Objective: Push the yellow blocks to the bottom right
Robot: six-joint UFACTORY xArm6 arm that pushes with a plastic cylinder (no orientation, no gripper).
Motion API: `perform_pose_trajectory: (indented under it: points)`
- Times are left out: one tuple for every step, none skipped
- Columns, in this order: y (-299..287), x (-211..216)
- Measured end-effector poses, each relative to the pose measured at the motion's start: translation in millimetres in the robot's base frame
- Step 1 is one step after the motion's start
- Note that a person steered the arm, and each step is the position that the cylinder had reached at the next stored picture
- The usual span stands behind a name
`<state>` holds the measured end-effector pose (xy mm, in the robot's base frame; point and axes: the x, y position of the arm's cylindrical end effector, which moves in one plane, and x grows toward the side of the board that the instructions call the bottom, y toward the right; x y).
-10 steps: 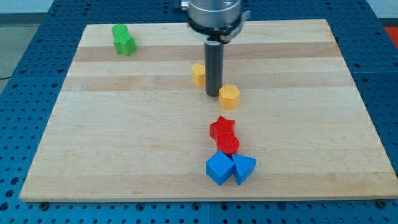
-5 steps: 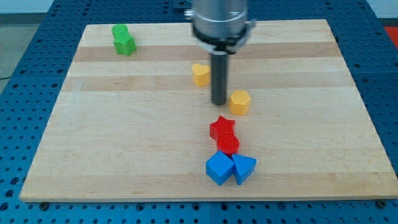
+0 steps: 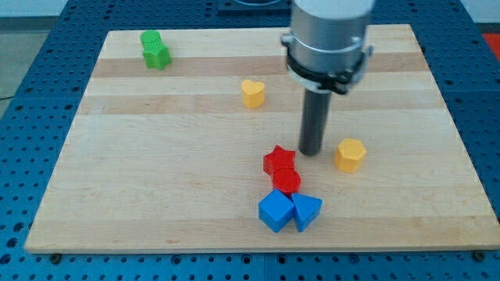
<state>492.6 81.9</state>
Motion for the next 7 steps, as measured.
perform_pose_trajectory:
  points:
    - [63, 7]
    - [87, 7]
    - [80, -23]
    - [120, -3]
    - [131, 41]
    - [134, 57]
    - [61, 12]
